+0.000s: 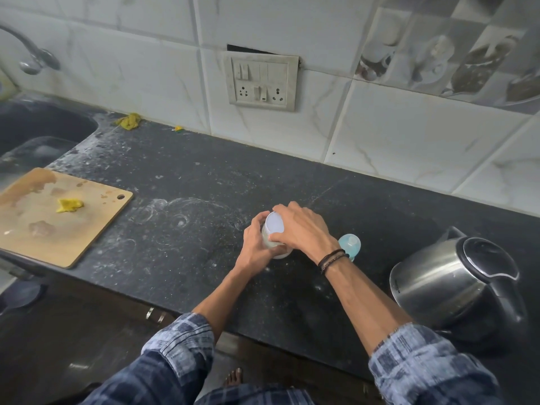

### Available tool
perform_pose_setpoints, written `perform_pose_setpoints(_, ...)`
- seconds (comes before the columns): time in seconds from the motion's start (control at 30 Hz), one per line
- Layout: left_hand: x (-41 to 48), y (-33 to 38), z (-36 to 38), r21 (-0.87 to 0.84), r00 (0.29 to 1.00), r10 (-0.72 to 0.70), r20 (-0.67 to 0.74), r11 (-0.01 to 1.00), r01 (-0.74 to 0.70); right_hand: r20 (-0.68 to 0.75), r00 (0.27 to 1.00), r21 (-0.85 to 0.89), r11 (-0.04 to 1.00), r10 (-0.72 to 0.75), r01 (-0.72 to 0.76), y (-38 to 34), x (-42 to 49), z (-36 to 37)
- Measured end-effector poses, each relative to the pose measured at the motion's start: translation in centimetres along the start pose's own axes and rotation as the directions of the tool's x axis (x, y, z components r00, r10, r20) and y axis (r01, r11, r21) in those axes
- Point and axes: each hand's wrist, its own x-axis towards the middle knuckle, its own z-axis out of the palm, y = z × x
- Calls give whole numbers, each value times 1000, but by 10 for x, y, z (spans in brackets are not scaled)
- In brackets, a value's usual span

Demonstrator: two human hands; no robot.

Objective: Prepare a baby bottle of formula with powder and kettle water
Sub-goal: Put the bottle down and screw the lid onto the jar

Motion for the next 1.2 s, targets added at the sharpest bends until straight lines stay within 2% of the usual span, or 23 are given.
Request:
perform_pose_setpoints(0.17, 0, 4, -1, -4, 1000, 18, 9, 1000, -18, -60, 997, -10, 999, 45, -46, 2, -2, -7)
perform_pose_setpoints(0.27, -1, 5, -1, -9, 1000, 19, 11, 1000, -18, 1, 1000, 24, 1000, -18, 18, 4, 0, -9)
perform_pose_setpoints(0.37, -2, 5, -1, -20, 1000, 24, 10, 1000, -24, 47, 999, 22, 1000, -18, 17, 4, 1, -7)
perform_pose_setpoints(0.57, -3, 9, -2, -25, 1000, 31, 5, 999, -31, -50, 998, -13, 999, 48, -49, 7, 0, -9)
perform_pose_setpoints(0.77, -4, 10, -2, -52, 1000, 19, 6, 998, -19, 75, 997, 67, 997, -37, 32, 7, 5, -8)
perform_pose_setpoints(0.9, -5, 10, -2, -35, 1000, 22, 8, 999, -22, -10, 1000, 68, 997, 23, -22, 9, 5, 0)
perform_pose_setpoints(1.03, -5, 12, -2, -21, 1000, 12, 2, 1000, -12, 6, 995, 154, 983, 98, -98, 12, 5, 2)
perform_pose_setpoints(1.2, -7, 16, -3, -36, 999, 31, 12, 999, -31, 25, 997, 161, 984, 72, -75, 11, 5, 4)
